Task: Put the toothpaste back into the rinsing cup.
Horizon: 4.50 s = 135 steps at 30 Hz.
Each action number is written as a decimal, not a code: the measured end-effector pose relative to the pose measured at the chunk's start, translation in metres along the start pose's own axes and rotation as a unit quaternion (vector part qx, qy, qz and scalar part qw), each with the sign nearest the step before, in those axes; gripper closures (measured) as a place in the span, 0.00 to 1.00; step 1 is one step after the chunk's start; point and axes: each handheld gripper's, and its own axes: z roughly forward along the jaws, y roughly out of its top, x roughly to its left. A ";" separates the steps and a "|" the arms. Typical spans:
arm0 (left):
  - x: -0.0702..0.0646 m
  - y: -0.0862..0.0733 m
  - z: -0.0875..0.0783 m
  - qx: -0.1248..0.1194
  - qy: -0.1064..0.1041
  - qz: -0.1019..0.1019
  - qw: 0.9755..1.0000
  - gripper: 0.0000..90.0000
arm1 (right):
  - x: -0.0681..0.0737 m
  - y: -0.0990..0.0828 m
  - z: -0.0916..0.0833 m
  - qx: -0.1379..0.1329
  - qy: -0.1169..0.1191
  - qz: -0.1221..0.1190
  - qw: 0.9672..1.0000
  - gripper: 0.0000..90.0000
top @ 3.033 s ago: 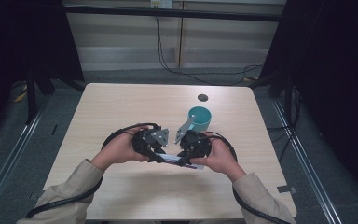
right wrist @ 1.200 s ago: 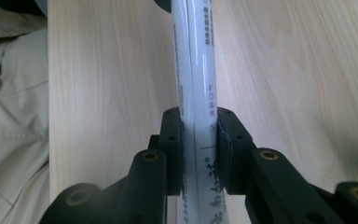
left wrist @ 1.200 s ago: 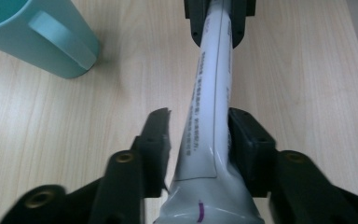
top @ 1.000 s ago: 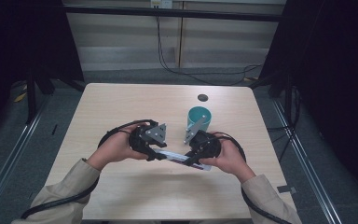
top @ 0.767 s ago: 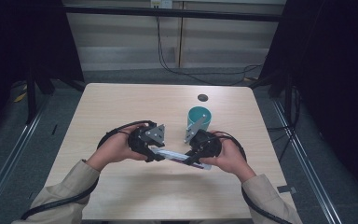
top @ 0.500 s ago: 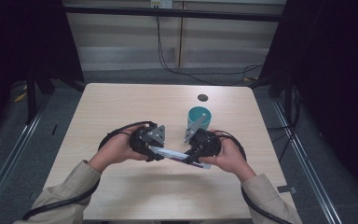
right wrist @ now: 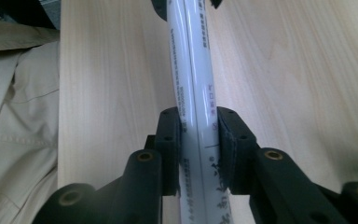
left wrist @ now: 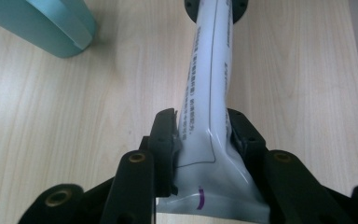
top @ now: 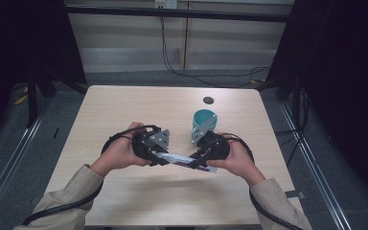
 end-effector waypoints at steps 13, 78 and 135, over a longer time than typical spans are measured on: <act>-0.002 0.007 0.001 -0.002 -0.004 -0.001 1.000 0.78 | 0.002 0.006 0.001 -0.004 -0.008 0.006 1.000 0.49; 0.010 -0.067 0.014 -0.084 0.030 -0.142 0.986 0.19 | -0.012 -0.003 -0.023 -0.095 -0.039 0.055 0.993 0.82; -0.009 -0.123 0.052 -0.072 0.086 -0.157 0.981 0.20 | -0.039 0.020 -0.059 -0.239 -0.102 0.116 0.959 0.83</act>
